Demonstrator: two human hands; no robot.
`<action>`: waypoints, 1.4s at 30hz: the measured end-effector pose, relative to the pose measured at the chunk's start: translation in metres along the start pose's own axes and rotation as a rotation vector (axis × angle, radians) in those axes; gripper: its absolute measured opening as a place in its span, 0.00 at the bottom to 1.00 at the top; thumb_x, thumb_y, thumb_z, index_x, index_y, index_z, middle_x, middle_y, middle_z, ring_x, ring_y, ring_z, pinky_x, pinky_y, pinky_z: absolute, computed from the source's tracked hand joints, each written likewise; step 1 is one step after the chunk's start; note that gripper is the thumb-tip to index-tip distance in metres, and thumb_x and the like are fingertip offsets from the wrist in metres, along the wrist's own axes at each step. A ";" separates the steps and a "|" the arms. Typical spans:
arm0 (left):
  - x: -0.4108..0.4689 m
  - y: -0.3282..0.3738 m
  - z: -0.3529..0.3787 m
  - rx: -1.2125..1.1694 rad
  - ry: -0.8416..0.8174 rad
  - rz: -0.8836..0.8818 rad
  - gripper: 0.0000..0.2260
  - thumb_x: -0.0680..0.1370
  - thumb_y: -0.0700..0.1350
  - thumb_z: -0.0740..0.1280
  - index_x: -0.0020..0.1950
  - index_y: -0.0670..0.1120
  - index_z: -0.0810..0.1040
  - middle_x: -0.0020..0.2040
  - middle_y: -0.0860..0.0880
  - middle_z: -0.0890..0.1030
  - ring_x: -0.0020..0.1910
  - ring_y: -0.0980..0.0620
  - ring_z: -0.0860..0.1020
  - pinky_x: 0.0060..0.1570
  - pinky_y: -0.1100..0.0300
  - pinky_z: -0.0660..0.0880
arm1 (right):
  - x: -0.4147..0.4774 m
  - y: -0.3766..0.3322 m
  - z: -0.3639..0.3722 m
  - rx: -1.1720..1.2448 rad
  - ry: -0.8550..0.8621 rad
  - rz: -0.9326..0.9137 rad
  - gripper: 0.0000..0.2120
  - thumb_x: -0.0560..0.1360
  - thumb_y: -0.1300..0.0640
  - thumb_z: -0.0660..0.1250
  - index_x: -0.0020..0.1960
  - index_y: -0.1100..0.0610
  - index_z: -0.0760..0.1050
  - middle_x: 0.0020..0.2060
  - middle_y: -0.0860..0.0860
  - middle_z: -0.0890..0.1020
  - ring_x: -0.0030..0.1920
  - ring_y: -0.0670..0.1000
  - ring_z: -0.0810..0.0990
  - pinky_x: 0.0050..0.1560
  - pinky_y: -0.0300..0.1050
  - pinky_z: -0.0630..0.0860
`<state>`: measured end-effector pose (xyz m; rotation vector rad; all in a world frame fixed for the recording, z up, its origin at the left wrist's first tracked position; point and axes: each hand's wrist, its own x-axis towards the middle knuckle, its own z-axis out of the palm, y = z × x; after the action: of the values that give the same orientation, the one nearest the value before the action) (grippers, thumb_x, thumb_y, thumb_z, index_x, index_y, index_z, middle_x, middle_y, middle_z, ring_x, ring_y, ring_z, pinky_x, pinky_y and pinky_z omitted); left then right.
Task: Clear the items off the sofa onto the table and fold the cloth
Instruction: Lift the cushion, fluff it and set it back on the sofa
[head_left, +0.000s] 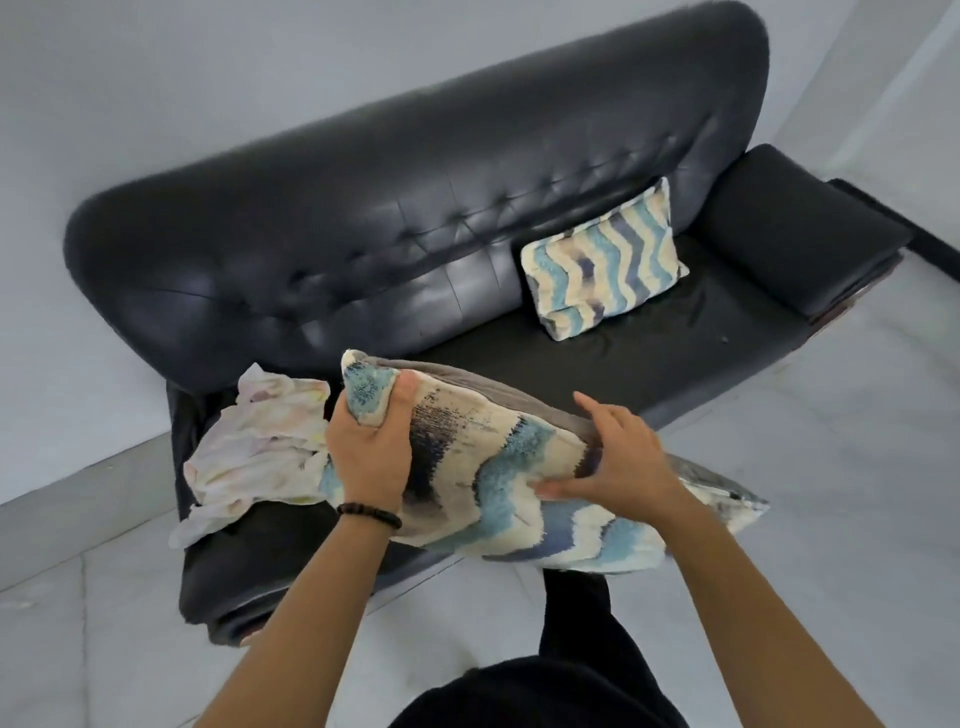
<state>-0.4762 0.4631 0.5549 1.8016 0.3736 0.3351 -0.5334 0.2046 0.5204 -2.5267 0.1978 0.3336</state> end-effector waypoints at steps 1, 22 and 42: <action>0.015 -0.007 0.013 -0.023 0.059 -0.068 0.15 0.70 0.60 0.73 0.42 0.49 0.79 0.35 0.58 0.80 0.34 0.65 0.77 0.35 0.70 0.74 | 0.024 0.021 -0.006 -0.054 -0.090 0.072 0.64 0.52 0.22 0.71 0.79 0.42 0.48 0.71 0.46 0.64 0.73 0.53 0.61 0.74 0.56 0.60; 0.281 -0.253 0.176 -0.042 0.447 -0.411 0.35 0.72 0.63 0.68 0.69 0.41 0.68 0.64 0.47 0.77 0.61 0.53 0.77 0.63 0.55 0.74 | 0.500 0.053 0.071 -0.572 0.048 -0.382 0.28 0.77 0.59 0.66 0.76 0.51 0.64 0.68 0.55 0.74 0.69 0.59 0.68 0.75 0.62 0.52; 0.350 -0.421 0.220 0.350 0.005 -0.471 0.63 0.61 0.68 0.76 0.79 0.48 0.37 0.80 0.47 0.43 0.78 0.49 0.49 0.75 0.47 0.52 | 0.579 0.103 0.249 0.458 0.052 0.427 0.63 0.66 0.37 0.76 0.78 0.47 0.30 0.78 0.61 0.37 0.79 0.59 0.39 0.74 0.58 0.52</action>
<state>-0.1009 0.5199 0.1039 1.9795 0.8835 -0.0623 -0.0487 0.2211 0.1043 -2.0254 0.7505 0.3410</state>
